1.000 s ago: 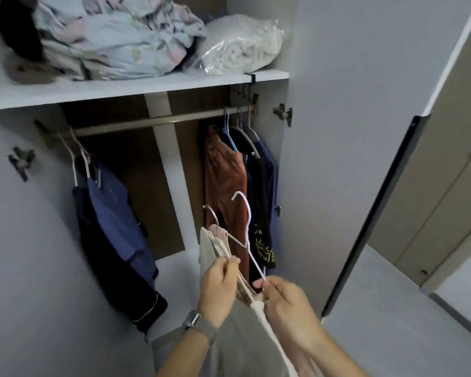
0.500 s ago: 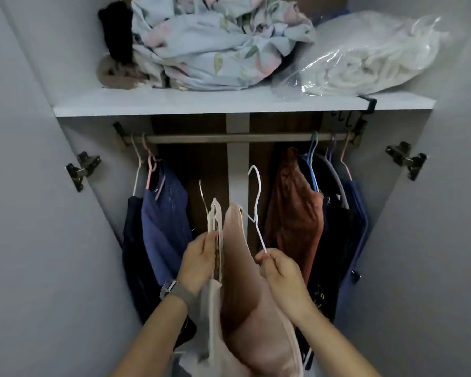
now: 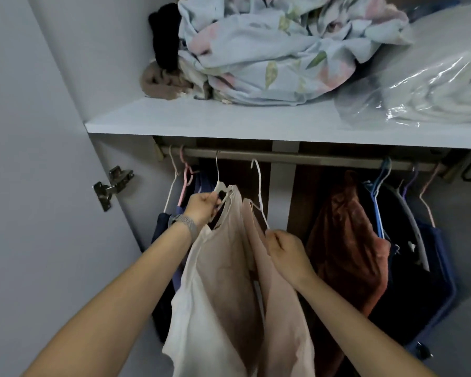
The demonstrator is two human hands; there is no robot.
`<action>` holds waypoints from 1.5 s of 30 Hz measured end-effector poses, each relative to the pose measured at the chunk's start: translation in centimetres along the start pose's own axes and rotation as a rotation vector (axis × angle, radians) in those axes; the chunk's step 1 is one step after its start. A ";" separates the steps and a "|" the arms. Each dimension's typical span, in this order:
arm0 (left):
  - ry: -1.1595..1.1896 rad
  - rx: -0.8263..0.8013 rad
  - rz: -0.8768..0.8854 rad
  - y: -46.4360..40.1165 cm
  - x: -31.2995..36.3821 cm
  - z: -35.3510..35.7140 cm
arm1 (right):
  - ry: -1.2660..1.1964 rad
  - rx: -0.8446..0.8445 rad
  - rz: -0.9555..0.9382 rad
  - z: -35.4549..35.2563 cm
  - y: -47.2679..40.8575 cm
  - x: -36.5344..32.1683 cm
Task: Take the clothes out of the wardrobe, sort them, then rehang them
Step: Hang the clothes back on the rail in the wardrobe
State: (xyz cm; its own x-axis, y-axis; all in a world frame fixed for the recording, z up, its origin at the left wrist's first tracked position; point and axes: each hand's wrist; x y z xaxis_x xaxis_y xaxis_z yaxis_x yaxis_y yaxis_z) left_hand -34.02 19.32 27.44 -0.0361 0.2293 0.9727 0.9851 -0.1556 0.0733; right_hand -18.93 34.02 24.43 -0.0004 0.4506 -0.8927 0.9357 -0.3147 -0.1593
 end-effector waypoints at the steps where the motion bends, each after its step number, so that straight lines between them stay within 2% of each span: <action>1: -0.008 -0.005 0.009 -1.0 0.2 -0.3 | 0.011 0.017 0.003 0.2 -0.7 0.2; 7: 0.019 0.105 -0.012 -7.3 -0.4 -1.4 | -0.011 0.091 0.008 1.5 -3.0 1.3; 11: -0.054 0.122 -0.044 -11.4 -2.7 -2.6 | -0.011 0.101 0.008 2.1 -3.4 1.6; 20: -0.401 0.105 -0.011 -12.9 -3.6 -4.8 | 0.016 0.052 0.062 4.3 -5.7 1.4; 24: -0.510 0.086 0.055 -11.6 -4.2 -4.3 | 0.127 -0.024 -0.041 5.7 -6.9 0.6; 28: -0.368 0.192 0.194 -7.8 -4.9 -4.4 | 0.165 -0.014 -0.132 7.1 -8.7 -0.2; 30: -0.271 0.190 0.225 -6.2 -4.9 -5.2 | 0.156 0.030 -0.158 8.1 -10.2 -0.7; 32: -0.317 0.167 0.239 -4.8 -5.0 -6.1 | 0.140 0.061 -0.156 9.3 -11.8 -1.0; 37: -0.424 0.113 0.180 -3.3 -6.2 -8.2 | 0.208 0.042 -0.153 12.0 -15.5 -1.2; 41: -0.535 0.191 0.138 -2.6 -6.7 -9.6 | 0.269 0.024 -0.073 13.4 -16.9 -0.3; 45: -0.574 0.192 0.123 -2.2 -6.8 -9.7 | 0.263 0.020 -0.015 15.4 -16.9 1.4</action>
State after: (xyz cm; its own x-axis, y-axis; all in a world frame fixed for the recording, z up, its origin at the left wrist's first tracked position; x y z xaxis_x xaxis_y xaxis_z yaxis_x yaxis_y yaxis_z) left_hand -37.55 8.80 22.79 0.1233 0.7096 0.6938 0.9909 -0.0504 -0.1246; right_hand -40.16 27.10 19.34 0.0803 0.6564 -0.7501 0.9292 -0.3216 -0.1820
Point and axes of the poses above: each hand's wrist, its own y-axis away from the middle knuckle, its own z-axis out of the palm, x = y × z
